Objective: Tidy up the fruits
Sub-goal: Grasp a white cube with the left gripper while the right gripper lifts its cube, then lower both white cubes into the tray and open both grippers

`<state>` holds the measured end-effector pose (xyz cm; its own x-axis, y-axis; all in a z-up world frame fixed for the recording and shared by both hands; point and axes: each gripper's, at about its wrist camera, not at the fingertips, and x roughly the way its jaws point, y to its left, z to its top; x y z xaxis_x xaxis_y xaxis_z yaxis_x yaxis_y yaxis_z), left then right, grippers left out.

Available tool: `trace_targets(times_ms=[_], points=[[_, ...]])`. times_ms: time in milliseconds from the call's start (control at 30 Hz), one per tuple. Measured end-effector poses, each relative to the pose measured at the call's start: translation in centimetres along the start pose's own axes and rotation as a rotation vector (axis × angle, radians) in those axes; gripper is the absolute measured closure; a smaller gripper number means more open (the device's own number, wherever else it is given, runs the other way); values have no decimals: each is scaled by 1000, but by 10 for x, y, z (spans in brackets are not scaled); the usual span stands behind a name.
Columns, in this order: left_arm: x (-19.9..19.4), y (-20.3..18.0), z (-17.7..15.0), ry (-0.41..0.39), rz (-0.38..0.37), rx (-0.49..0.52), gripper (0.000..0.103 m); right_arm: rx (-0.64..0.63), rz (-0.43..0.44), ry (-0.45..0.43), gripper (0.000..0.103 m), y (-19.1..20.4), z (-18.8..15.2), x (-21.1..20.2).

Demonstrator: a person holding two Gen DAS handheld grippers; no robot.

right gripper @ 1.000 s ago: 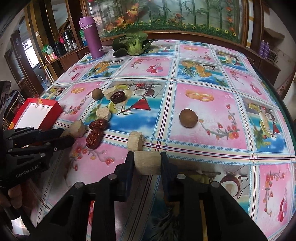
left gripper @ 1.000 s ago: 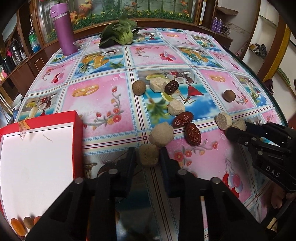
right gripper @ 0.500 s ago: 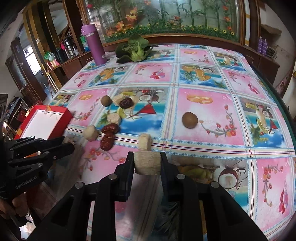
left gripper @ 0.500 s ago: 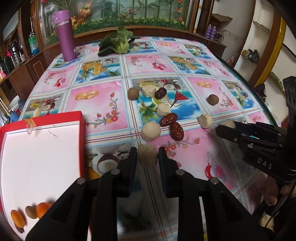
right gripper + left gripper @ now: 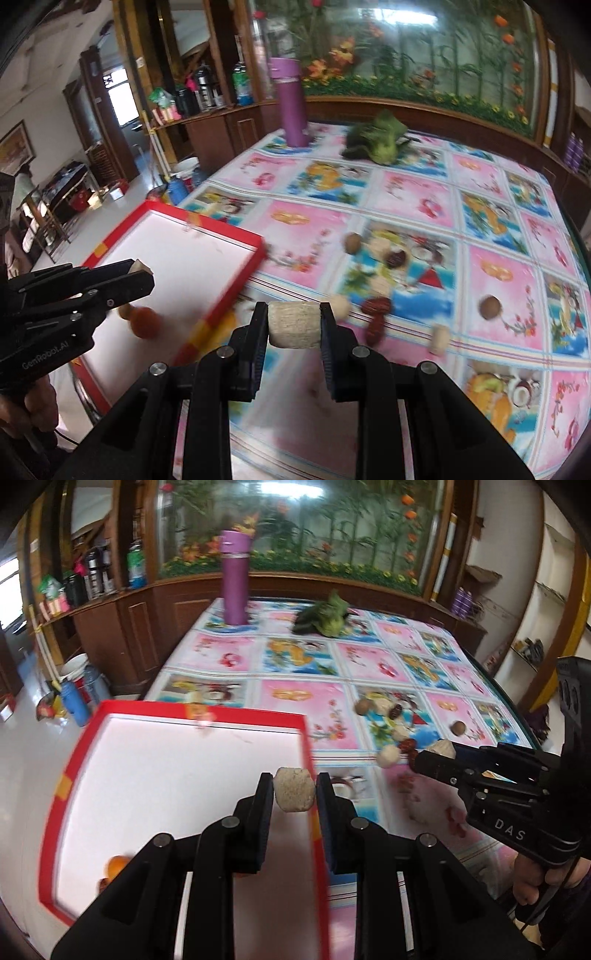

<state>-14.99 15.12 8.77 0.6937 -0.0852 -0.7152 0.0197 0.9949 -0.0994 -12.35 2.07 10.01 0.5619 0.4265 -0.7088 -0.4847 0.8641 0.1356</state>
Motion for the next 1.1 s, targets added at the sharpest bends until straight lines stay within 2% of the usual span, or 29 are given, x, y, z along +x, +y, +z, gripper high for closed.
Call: trace_targets(times_ms=[200, 333, 467, 833, 933, 1067, 1100], points=[[-13, 61, -3, -20, 115, -101, 78, -62, 104, 5, 78, 54, 21, 25], [-11, 101, -7, -1, 189, -172, 78, -81, 166, 58, 78, 81, 32, 55], [1, 126, -14, 41, 226, -224, 78, -101, 176, 117, 78, 101, 37, 85], [31, 127, -20, 122, 210, -222, 77, -126, 163, 212, 78, 126, 28, 119], [36, 127, -22, 143, 239, -225, 76, -133, 148, 233, 77, 127, 23, 123], [40, 130, -26, 169, 253, -249, 63, -150, 129, 226, 76, 131, 23, 120], [39, 128, -26, 172, 266, -245, 51, -156, 124, 226, 73, 131, 23, 118]])
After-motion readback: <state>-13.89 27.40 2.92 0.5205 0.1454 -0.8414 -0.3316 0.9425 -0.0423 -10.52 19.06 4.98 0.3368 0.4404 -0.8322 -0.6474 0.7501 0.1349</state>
